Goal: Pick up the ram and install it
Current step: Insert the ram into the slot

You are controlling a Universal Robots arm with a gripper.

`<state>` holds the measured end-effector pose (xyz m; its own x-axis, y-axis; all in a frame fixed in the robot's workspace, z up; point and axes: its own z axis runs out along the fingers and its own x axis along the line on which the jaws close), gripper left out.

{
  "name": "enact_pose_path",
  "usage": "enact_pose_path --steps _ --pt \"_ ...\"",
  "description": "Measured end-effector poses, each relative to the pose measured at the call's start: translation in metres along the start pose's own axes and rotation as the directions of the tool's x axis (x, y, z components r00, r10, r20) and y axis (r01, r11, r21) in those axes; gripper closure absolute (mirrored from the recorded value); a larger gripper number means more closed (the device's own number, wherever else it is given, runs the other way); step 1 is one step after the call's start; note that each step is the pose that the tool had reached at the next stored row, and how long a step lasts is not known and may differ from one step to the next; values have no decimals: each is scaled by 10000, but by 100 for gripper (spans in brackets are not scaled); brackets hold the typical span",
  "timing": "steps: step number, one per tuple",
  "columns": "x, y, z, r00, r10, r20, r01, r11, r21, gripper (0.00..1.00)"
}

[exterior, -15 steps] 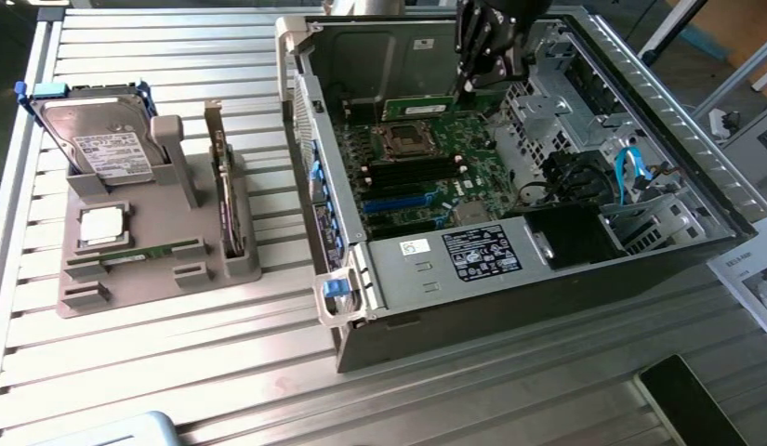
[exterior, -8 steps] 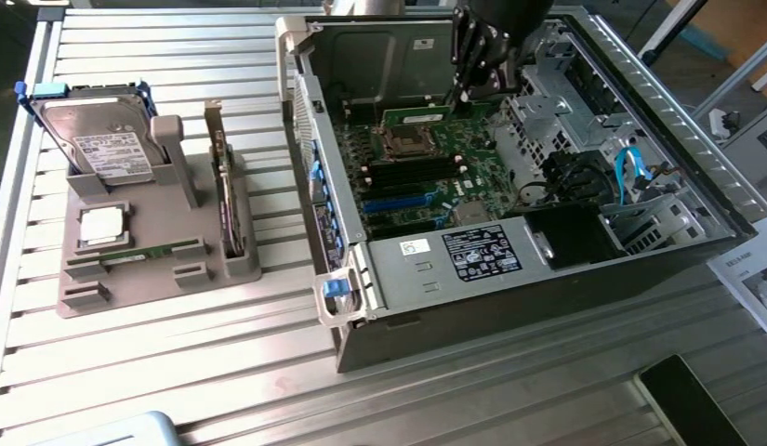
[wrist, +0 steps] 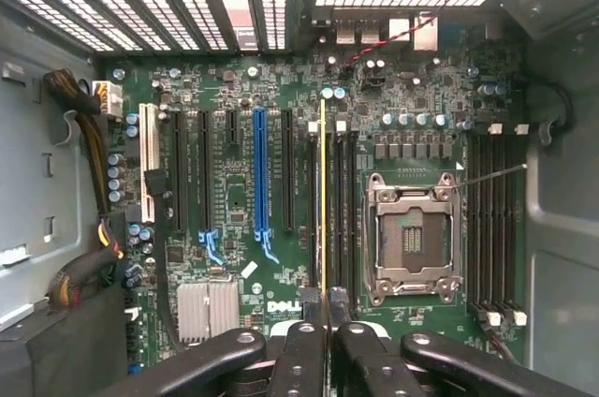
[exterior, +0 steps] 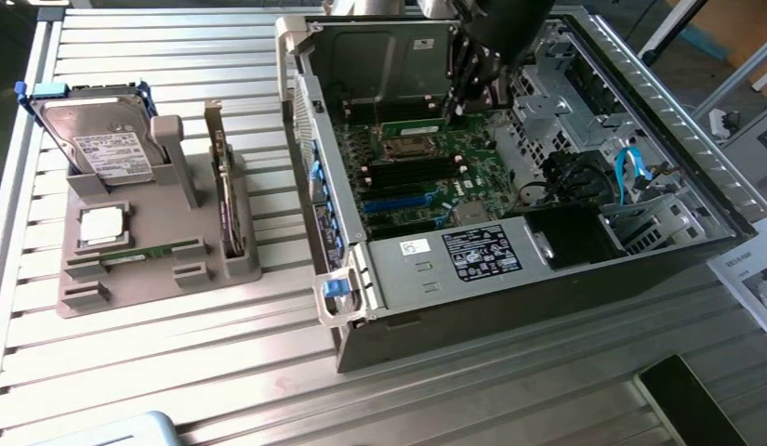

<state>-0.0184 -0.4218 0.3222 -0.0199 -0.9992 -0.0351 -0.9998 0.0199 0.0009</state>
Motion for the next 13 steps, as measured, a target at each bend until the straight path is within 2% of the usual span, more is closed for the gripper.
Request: enact_pose_path --steps 5,9,13 --pt "6 0 157 10000 -1 1 1 10000 22 88" --pt "7 0 201 10000 -1 1 1 10000 31 88" --pt "7 -8 205 10000 -1 1 1 10000 32 88"
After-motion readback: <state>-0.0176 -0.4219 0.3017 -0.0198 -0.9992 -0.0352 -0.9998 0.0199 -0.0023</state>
